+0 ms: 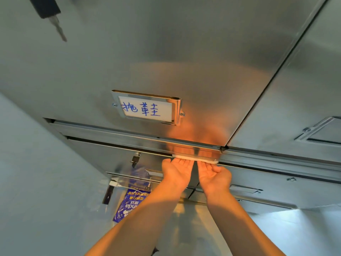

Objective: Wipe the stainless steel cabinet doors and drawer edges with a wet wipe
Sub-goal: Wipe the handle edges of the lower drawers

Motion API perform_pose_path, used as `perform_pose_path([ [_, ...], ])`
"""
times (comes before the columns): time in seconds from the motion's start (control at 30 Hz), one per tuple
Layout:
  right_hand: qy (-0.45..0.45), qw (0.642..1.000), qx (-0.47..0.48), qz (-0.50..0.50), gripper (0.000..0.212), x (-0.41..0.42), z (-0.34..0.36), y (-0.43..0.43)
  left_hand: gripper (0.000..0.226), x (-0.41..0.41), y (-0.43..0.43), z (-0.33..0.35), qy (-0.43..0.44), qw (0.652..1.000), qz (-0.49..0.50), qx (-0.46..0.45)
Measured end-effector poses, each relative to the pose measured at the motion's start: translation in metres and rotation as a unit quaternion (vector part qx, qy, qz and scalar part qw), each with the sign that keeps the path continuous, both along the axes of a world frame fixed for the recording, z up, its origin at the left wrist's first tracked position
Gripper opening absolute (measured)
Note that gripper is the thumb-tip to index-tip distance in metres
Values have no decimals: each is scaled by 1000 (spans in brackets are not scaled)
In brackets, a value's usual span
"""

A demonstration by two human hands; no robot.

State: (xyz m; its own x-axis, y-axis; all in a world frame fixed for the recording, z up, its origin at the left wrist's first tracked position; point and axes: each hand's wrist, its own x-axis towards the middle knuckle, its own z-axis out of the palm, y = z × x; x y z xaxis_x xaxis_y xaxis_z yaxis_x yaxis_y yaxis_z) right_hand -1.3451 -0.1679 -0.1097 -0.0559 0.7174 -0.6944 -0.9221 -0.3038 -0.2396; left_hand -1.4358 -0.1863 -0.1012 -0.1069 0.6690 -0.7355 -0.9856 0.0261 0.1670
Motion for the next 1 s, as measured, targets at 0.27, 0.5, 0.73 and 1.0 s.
perform_pose_path([
  [0.27, -4, 999, 1, -38, 59, -43, 1, -7, 55, -39, -2, 1, -19, 1000, -9, -18],
  [0.5, -3, 1000, -14, -9, 44, -143, -3, -24, 56, -147, -19, -10, -8, 1000, -7, -14],
  [0.73, 3, 1000, 6, 5, 48, -255, 4, -42, 57, -259, -39, -14, 4, 1000, 15, -13],
  [1.0, -2, 1000, -11, 22, 49, -337, 10, -56, 59, -341, -55, -18, -7, 999, 47, 10],
])
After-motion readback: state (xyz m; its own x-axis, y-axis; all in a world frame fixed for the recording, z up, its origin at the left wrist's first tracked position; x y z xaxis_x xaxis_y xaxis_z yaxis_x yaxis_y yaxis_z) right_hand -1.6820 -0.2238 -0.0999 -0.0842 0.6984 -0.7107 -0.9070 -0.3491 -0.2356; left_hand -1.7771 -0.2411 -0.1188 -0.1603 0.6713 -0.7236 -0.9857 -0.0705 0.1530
